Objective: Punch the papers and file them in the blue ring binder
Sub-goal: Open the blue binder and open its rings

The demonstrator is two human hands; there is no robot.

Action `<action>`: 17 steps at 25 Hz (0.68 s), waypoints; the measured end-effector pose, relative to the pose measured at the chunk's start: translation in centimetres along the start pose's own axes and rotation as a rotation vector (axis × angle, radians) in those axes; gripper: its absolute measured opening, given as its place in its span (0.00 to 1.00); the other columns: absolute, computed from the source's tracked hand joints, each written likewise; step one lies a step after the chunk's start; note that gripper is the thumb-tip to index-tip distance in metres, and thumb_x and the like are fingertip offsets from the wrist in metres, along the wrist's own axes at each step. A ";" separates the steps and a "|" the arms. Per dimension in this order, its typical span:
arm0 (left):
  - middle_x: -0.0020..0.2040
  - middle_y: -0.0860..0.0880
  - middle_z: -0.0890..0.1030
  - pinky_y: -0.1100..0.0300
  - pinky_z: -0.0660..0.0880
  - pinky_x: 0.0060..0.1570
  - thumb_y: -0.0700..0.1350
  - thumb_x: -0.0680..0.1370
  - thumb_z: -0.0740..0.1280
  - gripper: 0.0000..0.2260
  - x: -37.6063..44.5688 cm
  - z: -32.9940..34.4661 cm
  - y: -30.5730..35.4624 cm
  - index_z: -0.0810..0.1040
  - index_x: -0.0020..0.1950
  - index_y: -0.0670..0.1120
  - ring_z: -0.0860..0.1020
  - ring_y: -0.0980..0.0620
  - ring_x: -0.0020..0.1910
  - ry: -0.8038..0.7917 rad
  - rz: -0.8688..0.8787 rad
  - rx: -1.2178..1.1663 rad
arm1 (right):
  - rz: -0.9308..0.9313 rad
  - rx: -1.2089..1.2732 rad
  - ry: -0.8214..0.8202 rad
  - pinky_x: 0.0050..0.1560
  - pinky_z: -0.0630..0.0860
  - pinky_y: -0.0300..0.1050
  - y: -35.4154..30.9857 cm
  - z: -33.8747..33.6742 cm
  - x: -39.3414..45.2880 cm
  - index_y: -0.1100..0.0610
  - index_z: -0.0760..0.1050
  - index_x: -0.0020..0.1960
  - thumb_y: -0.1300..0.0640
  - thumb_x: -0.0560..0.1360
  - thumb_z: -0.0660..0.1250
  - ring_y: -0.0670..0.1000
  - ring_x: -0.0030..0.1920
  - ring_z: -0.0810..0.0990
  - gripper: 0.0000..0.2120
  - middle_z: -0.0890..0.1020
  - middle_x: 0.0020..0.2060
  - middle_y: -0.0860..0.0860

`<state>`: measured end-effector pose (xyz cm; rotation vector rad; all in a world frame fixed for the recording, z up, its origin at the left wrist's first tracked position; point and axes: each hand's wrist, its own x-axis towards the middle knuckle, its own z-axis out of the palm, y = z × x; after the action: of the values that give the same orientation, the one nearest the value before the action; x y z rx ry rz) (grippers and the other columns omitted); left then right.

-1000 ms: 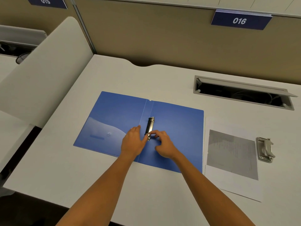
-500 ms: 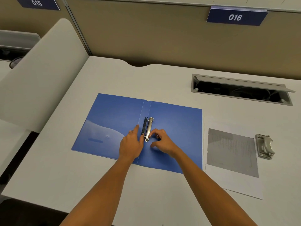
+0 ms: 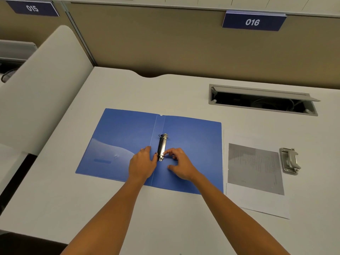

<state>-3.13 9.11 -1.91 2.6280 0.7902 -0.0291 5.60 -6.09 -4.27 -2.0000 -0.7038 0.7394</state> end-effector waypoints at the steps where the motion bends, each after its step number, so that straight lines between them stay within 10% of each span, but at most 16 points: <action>1: 0.63 0.43 0.78 0.55 0.76 0.54 0.54 0.80 0.60 0.22 -0.2 -0.1 0.2 0.70 0.69 0.43 0.78 0.44 0.59 0.009 0.006 -0.008 | -0.011 0.015 0.020 0.51 0.69 0.27 0.1 -0.1 -0.3 0.50 0.73 0.60 0.67 0.68 0.69 0.46 0.52 0.74 0.23 0.73 0.55 0.52; 10: 0.64 0.45 0.76 0.44 0.68 0.67 0.55 0.77 0.58 0.22 -0.8 1.0 4.2 0.72 0.66 0.44 0.73 0.43 0.65 0.192 0.215 -0.091 | 0.006 0.278 0.637 0.49 0.75 0.31 0.7 -5.4 -5.1 0.52 0.74 0.58 0.64 0.73 0.70 0.44 0.52 0.77 0.16 0.77 0.54 0.47; 17: 0.77 0.50 0.60 0.46 0.54 0.75 0.55 0.79 0.61 0.26 -3.2 4.1 11.6 0.62 0.75 0.50 0.53 0.50 0.78 -0.242 0.635 -0.062 | 0.567 0.042 1.086 0.63 0.70 0.54 7.5 -14.4 -12.8 0.58 0.67 0.66 0.52 0.69 0.74 0.58 0.63 0.71 0.29 0.72 0.63 0.57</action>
<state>0.75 -2.98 -1.05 2.6263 -0.1345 -0.1389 8.91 -26.24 -1.32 -2.1768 0.5210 -0.1125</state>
